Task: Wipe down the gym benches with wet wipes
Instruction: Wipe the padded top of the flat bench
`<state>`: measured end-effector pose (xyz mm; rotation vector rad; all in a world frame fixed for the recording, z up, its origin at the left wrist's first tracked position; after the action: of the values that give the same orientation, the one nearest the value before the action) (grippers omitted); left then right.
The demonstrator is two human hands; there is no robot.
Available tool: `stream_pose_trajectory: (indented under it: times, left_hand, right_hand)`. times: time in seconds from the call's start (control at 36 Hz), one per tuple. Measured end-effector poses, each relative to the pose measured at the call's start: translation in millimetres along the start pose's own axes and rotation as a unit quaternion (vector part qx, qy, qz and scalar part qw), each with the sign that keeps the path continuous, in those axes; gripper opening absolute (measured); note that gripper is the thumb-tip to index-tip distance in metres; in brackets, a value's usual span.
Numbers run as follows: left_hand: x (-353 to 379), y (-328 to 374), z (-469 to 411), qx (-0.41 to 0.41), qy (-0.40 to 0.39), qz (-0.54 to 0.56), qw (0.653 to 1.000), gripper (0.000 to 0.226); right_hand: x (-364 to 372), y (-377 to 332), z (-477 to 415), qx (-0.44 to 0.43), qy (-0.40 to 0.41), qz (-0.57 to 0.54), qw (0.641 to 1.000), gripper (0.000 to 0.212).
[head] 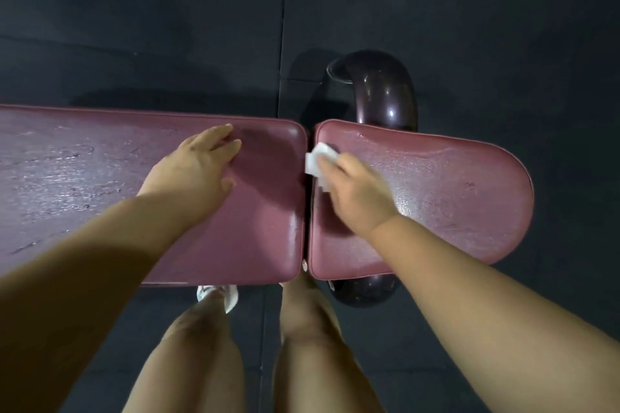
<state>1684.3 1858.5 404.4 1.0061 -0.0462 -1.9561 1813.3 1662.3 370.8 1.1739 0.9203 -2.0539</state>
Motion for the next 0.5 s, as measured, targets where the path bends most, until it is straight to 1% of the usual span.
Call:
stream_pose_trajectory:
  times: [0.03, 0.06, 0.08, 0.11, 0.14, 0.19, 0.22, 0.28, 0.31, 0.36, 0.39, 0.44, 0.5]
  left_hand:
    - [-1.2, -9.3, 2.7, -0.005, 0.008, 0.002, 1.0, 0.061]
    - [-2.5, -18.7, 5.4, -0.008, 0.014, 0.001, 1.0, 0.062]
    - [-3.2, -28.7, 7.9, -0.009, 0.016, 0.0, 1.0, 0.063]
    - [-4.2, -38.1, 10.3, -0.008, 0.019, -0.001, 1.0, 0.063]
    - [-5.7, -47.5, 12.8, -0.007, 0.022, -0.003, 1.0, 0.065]
    - [-9.7, -64.7, 16.0, -0.007, 0.023, -0.01, 1.0, 0.068]
    - [-12.4, -72.4, 16.9, -0.009, 0.021, -0.014, 1.0, 0.07]
    - [-18.0, -86.1, 17.9, -0.009, 0.005, -0.031, 0.999, 0.074]
    - [-20.9, -92.0, 18.0, 0.0, -0.005, -0.046, 0.999, 0.074]
    - [-27.8, -99.9, 17.2, 0.024, -0.013, -0.066, 0.997, 0.072]
    - [-32.0, -102.2, 16.7, 0.028, -0.013, -0.067, 0.997, 0.069]
    - [-40.3, -108.9, 15.4, 0.023, -0.019, -0.057, 0.998, 0.066]
    - [-45.0, -115.5, 14.7, 0.034, -0.034, -0.055, 0.997, 0.067]
  right_hand:
    - [-0.8, 8.9, 3.1, 0.028, -0.003, 0.032, 0.999, 0.033]
    - [-4.8, 14.2, 4.9, 0.063, 0.022, 0.023, 0.998, 0.031]
    - [-6.2, 16.6, 4.4, 0.117, 0.039, 0.005, 0.992, 0.031]
    - [-9.0, 17.2, 0.9, 0.153, 0.072, -0.007, 0.986, 0.033]
    - [-9.3, 13.6, -4.0, 0.193, 0.081, 0.002, 0.978, 0.037]
    - [-9.0, 6.7, -16.4, 0.269, 0.094, 0.0, 0.958, 0.036]
    - [-7.0, 0.0, -24.4, 0.301, 0.093, -0.012, 0.949, 0.034]
    - [-3.4, -17.9, -40.4, 0.333, 0.106, -0.021, 0.937, 0.033]
    - [0.0, -30.1, -48.8, 0.329, 0.109, -0.011, 0.938, 0.034]
    - [4.5, -60.1, -64.6, 0.291, 0.113, 0.009, 0.95, 0.034]
    - [9.2, -74.7, -70.9, 0.277, 0.115, 0.0, 0.954, 0.034]
    - [17.9, -108.1, -80.4, 0.213, 0.114, -0.008, 0.97, 0.033]
    - [26.2, -145.9, -82.3, 0.124, 0.073, -0.051, 0.988, 0.029]
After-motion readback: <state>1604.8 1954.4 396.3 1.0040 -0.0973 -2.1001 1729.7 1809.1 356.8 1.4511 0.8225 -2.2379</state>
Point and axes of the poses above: each hand's wrist, its own z-axis away from the middle knuckle, its own x-axis out of the palm, y = z × x, the point moved 1 cm from there along -z, towards the middle knuckle, and after that the axes turned 10 degrees about z, right-handed, at the moved point
